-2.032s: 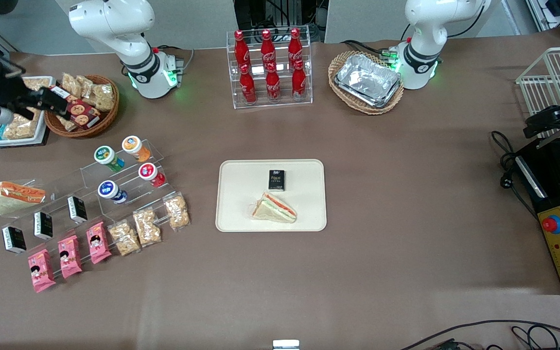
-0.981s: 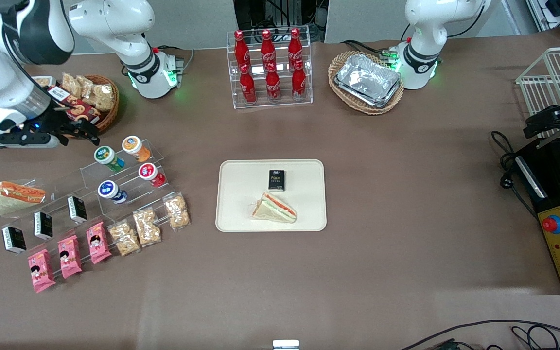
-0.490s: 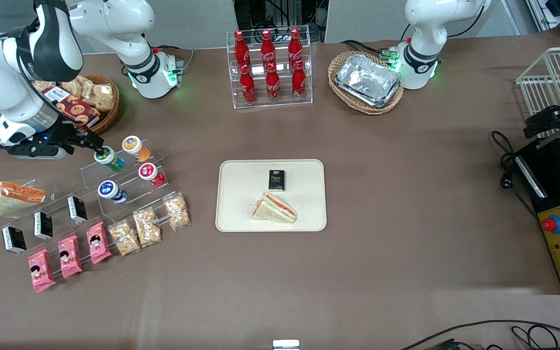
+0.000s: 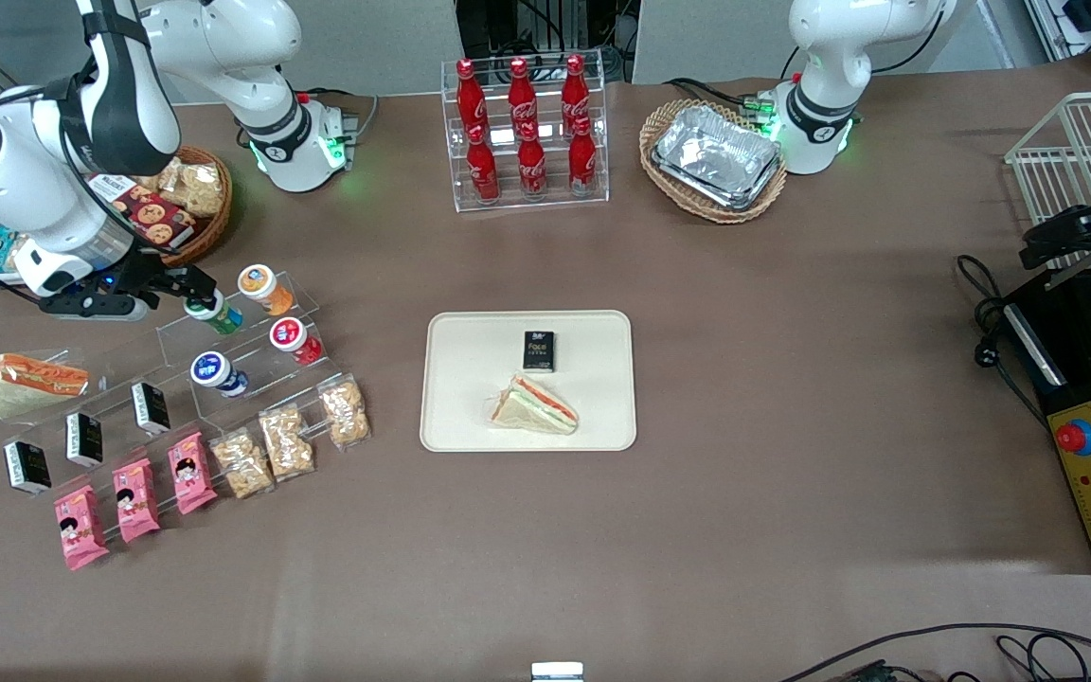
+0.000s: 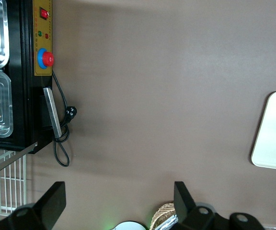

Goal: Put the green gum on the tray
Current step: 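Lower the right gripper around the green gum bottle and close it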

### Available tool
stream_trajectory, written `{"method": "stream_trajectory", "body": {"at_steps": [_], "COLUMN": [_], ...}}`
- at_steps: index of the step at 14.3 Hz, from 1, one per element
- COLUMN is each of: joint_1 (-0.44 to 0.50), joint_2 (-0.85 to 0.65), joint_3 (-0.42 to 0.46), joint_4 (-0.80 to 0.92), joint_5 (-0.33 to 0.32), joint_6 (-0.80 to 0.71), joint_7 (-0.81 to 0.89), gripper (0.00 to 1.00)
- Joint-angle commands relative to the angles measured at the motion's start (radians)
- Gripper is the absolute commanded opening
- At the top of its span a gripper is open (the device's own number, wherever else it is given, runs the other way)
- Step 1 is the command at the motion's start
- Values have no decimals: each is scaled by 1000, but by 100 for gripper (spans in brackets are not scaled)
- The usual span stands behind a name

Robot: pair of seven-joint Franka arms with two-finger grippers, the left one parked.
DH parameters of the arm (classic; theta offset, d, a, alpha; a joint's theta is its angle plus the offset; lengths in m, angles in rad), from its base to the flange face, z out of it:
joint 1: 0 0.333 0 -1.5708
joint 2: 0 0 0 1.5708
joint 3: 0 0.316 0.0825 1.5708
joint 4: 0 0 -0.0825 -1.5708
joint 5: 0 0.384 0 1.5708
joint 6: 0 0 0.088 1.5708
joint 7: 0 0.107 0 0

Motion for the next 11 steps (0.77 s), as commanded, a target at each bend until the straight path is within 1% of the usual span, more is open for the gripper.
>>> {"method": "stream_trajectory", "body": {"at_steps": [1, 3, 11], "joint_1": [4, 17, 18], "joint_2": [1, 1, -5], "joint_3": [2, 2, 3], "joint_4": [-41, -61, -77], "joint_5": [-1, -1, 2], "joint_6": [59, 83, 83], "joint_7": [9, 14, 20], "gripper": [99, 99, 98]}}
